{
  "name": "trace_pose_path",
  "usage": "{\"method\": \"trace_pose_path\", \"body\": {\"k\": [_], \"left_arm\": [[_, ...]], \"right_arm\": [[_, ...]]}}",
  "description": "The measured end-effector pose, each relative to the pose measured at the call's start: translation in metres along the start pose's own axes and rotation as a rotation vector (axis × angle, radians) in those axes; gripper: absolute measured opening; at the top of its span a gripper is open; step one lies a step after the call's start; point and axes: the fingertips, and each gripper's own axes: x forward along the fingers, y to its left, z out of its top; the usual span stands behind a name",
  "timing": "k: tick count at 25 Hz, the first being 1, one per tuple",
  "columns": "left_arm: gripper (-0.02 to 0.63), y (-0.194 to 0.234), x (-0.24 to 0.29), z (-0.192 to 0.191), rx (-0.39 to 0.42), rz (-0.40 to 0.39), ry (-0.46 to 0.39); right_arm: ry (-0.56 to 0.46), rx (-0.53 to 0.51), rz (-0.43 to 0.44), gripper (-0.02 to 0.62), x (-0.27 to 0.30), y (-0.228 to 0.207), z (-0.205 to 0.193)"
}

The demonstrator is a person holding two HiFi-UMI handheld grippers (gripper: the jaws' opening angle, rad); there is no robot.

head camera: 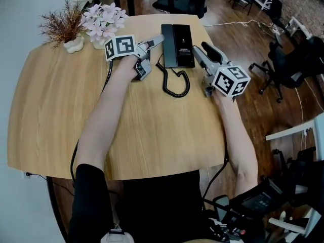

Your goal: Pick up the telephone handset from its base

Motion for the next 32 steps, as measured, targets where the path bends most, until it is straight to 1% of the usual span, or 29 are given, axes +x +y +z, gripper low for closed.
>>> {"method": "trace_pose_path", "body": {"k": [2, 4, 6, 7, 9, 13, 16, 18, 21, 23, 25, 28, 29, 30, 32], "left_arm": [[0.275, 0.003, 0.006, -0.002, -0.049, -0.018, 0.053], [0.328, 0.006, 0.01, -0.004, -0.127, -0.043, 0.1], [0.33, 0.013, 0.013, -0.003, -0.202, -0.051, 0.131], [0.33, 0.017, 0.014, -0.001, -0.227, -0.047, 0.141], [0.33, 0.023, 0.016, 0.0, -0.241, -0.033, 0.155], [0.323, 0.017, 0.026, -0.008, -0.212, -0.052, 0.219], [0.282, 0.011, 0.032, -0.016, -0.24, -0.067, 0.243], [0.273, 0.013, 0.034, -0.016, -0.249, -0.064, 0.248], [0.227, 0.016, 0.033, -0.018, -0.289, -0.05, 0.26], [0.209, 0.022, 0.033, -0.021, -0.287, -0.029, 0.297], [0.209, 0.016, 0.033, -0.029, -0.258, -0.027, 0.359], [0.209, 0.006, 0.034, -0.043, -0.152, -0.046, 0.483], [0.209, 0.006, 0.035, -0.046, -0.119, -0.045, 0.511], [0.209, 0.009, 0.036, -0.047, -0.093, -0.034, 0.526], [0.173, 0.016, 0.035, -0.044, -0.08, -0.012, 0.529]], "right_arm": [[0.0, 0.004, 0.004, 0.192, -0.001, 0.0, 0.0], [-0.006, 0.004, 0.007, 0.192, -0.002, 0.0, 0.002], [-0.014, 0.004, 0.011, 0.192, -0.003, -0.001, 0.005], [-0.016, 0.004, 0.013, 0.192, -0.003, -0.001, 0.005], [-0.018, 0.007, 0.016, 0.192, -0.003, -0.002, 0.006], [-0.014, 0.023, 0.025, 0.192, -0.002, -0.003, 0.004], [-0.012, 0.05, 0.031, 0.192, -0.001, -0.003, 0.001], [-0.015, 0.073, 0.034, 0.192, -0.001, -0.004, 0.001], [-0.017, 0.097, 0.033, 0.192, -0.001, -0.005, 0.001], [-0.015, 0.107, 0.033, 0.192, -0.001, -0.006, 0.0], [-0.013, 0.11, 0.036, 0.192, 0.0, -0.005, 0.0], [-0.009, 0.108, 0.041, 0.192, -0.001, -0.004, 0.001], [-0.008, 0.107, 0.042, 0.192, -0.001, -0.004, 0.001], [-0.006, 0.106, 0.043, 0.192, 0.0, -0.003, 0.001], [-0.003, 0.105, 0.047, 0.192, 0.002, -0.001, 0.001]]}}
